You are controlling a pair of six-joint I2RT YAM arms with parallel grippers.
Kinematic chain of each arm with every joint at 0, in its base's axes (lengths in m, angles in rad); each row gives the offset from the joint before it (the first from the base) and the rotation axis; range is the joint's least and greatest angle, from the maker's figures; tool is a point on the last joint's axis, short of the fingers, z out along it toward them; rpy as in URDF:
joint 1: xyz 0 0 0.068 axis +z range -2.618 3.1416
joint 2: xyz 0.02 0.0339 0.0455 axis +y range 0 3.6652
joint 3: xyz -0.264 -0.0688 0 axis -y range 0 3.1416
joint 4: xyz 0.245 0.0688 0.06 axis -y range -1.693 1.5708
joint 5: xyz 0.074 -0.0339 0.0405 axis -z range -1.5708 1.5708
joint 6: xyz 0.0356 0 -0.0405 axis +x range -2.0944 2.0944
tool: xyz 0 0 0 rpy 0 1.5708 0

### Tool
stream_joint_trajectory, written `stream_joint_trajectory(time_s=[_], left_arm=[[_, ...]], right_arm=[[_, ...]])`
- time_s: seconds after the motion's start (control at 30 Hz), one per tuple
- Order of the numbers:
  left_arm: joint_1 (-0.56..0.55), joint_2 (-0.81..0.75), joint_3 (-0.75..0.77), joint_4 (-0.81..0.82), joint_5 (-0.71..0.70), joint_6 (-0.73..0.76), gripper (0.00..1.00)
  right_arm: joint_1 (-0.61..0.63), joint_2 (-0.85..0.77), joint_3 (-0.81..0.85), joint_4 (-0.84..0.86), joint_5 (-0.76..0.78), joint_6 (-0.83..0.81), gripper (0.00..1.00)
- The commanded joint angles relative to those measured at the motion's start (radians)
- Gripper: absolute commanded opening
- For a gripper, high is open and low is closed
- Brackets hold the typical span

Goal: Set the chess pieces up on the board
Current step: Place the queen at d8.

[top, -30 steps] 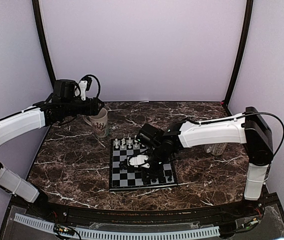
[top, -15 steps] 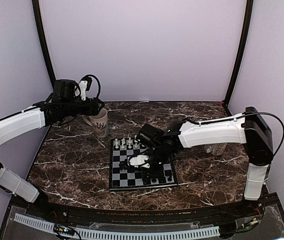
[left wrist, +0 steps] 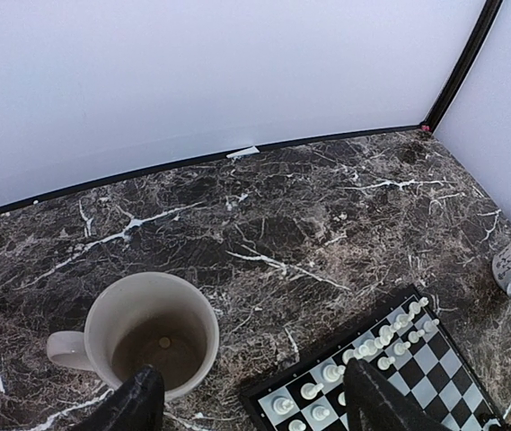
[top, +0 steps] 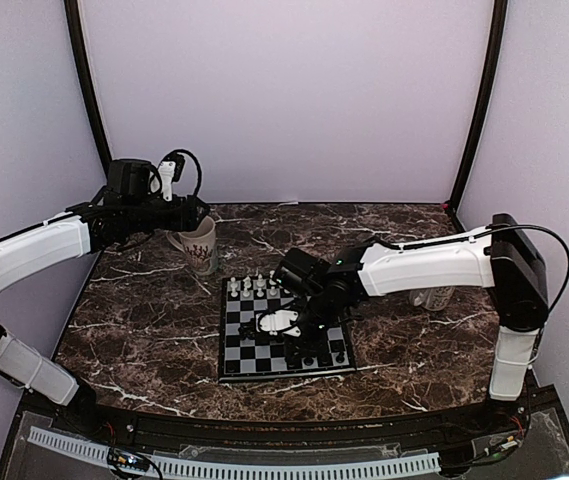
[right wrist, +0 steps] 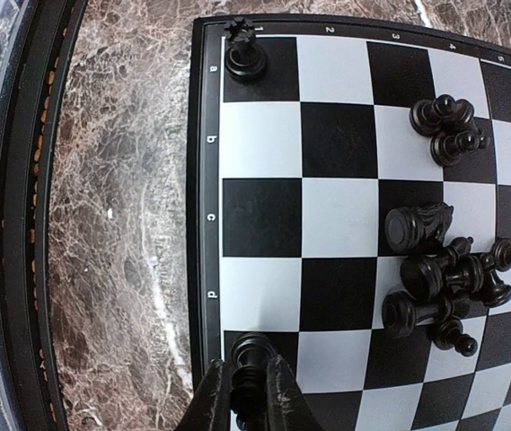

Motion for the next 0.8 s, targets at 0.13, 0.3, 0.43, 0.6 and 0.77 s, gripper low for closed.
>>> stream_joint_trajectory(time_s=[0.13, 0.3, 0.43, 0.6, 0.77], left_arm=[[-0.003, -0.004, -0.011, 0.004, 0.016, 0.005, 0.71], [-0.002, 0.001, -0.01, 0.003, 0.02, 0.002, 0.71], [-0.003, 0.005, -0.01, 0.003, 0.024, 0.0, 0.7], [-0.004, 0.01, -0.009, 0.002, 0.029, -0.002, 0.7], [-0.003, 0.01, -0.009, 0.002, 0.029, 0.001, 0.7]], right_arm=[[0.006, -0.04, -0.039, -0.008, 0.027, -0.013, 0.12], [0.002, -0.048, -0.051, -0.005, 0.035, -0.015, 0.12], [-0.002, -0.049, -0.057, 0.004, 0.029, -0.011, 0.15], [-0.002, -0.017, -0.02, -0.002, 0.019, -0.007, 0.21], [-0.002, -0.008, 0.016, -0.02, 0.005, -0.006, 0.23]])
